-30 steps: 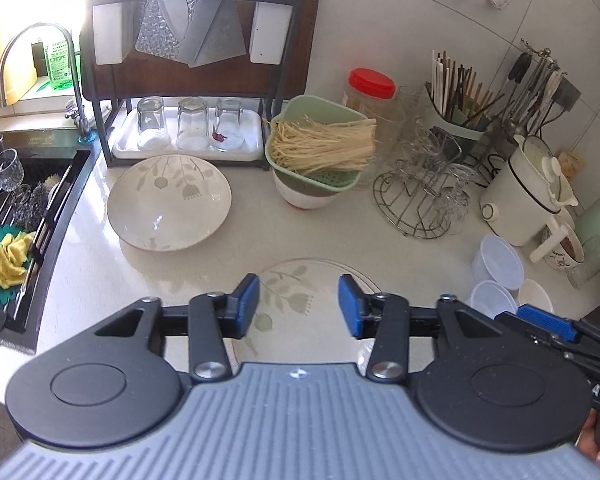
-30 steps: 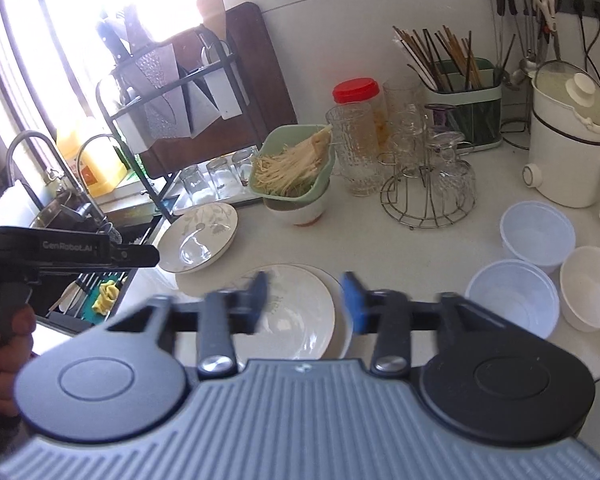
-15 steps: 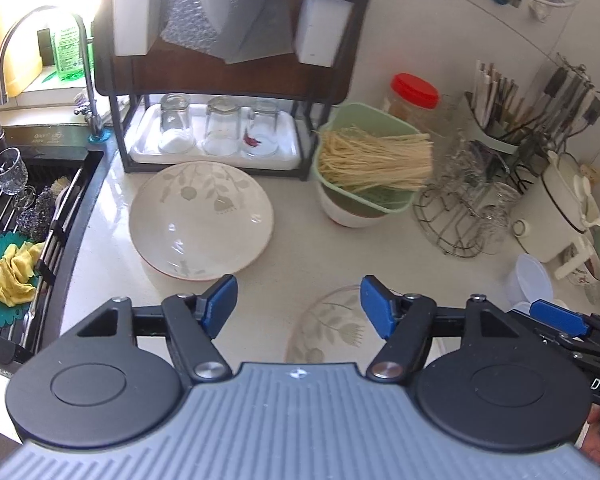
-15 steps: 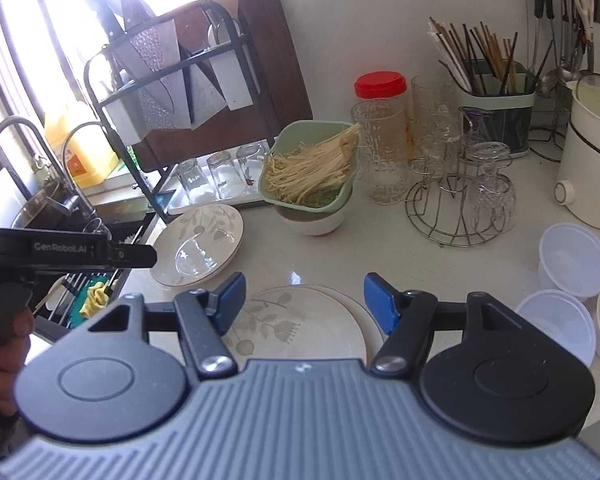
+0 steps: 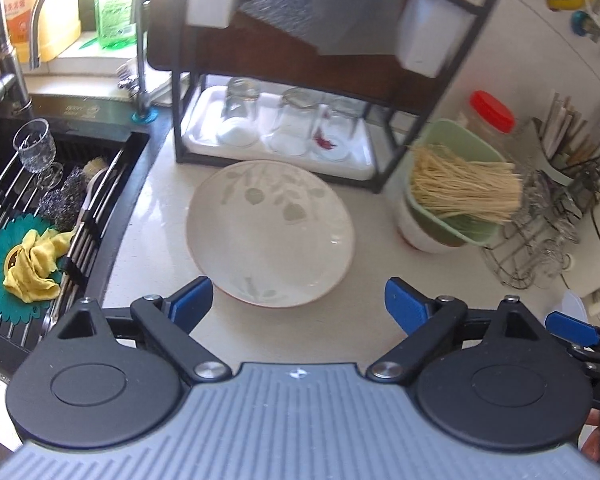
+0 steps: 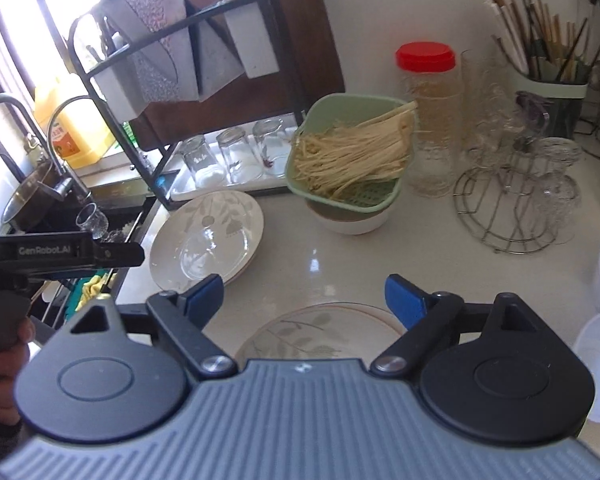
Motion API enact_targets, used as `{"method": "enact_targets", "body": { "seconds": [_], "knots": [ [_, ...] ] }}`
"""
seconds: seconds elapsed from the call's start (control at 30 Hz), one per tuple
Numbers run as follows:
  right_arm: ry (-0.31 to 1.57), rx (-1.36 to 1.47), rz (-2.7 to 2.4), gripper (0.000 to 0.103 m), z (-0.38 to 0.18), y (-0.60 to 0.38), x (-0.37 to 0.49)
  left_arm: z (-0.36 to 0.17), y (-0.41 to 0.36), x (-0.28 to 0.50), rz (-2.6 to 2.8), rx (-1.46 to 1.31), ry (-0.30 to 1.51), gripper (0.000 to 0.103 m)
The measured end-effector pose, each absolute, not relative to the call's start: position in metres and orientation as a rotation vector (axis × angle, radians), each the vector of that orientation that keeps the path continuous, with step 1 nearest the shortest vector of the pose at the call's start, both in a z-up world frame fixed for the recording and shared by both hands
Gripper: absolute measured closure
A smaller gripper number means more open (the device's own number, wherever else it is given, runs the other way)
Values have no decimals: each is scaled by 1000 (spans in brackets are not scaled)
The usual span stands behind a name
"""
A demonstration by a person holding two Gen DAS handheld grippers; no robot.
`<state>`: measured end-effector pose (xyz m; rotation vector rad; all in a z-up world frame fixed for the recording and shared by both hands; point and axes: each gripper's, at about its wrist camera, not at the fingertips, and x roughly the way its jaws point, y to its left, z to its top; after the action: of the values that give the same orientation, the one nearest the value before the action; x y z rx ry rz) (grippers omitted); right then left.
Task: Organize plates and bowls
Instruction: 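Move the left tool to the second leaf-pattern plate rim and grasp it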
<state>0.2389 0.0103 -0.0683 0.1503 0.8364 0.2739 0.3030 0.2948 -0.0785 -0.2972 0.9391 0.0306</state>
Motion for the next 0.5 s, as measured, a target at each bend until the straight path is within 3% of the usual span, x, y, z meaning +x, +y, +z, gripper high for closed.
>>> {"method": "enact_targets", "body": {
  "seconds": [0.4,0.5],
  "knots": [
    [945,197,320,15,-99,65,290,-116,349,348,10,-373,990,5],
    [975,217,316,20,-107,75,304,-125,363,360,-9,-403,1001,5]
  ]
}}
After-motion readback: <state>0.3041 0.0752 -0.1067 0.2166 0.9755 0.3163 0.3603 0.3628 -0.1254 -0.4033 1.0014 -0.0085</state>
